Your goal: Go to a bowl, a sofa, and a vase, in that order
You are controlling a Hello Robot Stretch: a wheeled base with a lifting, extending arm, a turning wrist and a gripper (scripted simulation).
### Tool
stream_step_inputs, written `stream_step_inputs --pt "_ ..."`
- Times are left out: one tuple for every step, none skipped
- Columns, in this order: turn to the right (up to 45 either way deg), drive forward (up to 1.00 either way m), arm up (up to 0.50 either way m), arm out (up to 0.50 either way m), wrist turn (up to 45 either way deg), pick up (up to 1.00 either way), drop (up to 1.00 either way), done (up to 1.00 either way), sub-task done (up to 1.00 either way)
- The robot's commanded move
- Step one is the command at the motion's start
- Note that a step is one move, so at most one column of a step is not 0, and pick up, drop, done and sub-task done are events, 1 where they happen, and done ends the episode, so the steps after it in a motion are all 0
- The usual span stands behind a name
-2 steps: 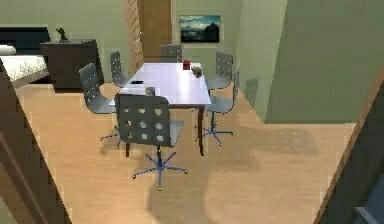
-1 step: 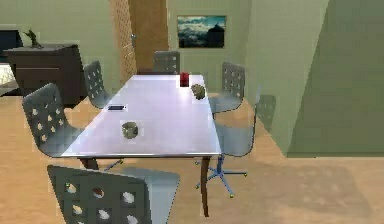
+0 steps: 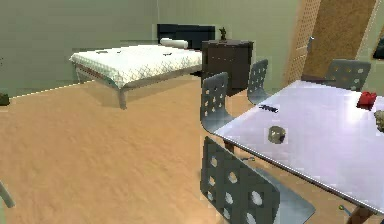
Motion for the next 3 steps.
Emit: stream_step_inputs --pt "0.0 0.40 0.00 0.00 0.0 0.00 0.00 0.00 0.00" --pt "-42.0 0.00 0.00 0.00 0.0 0.00 0.00 0.00 0.00" --pt "0.0 0.30 0.00 0.00 0.0 0.00 0.00 0.00 0.00"
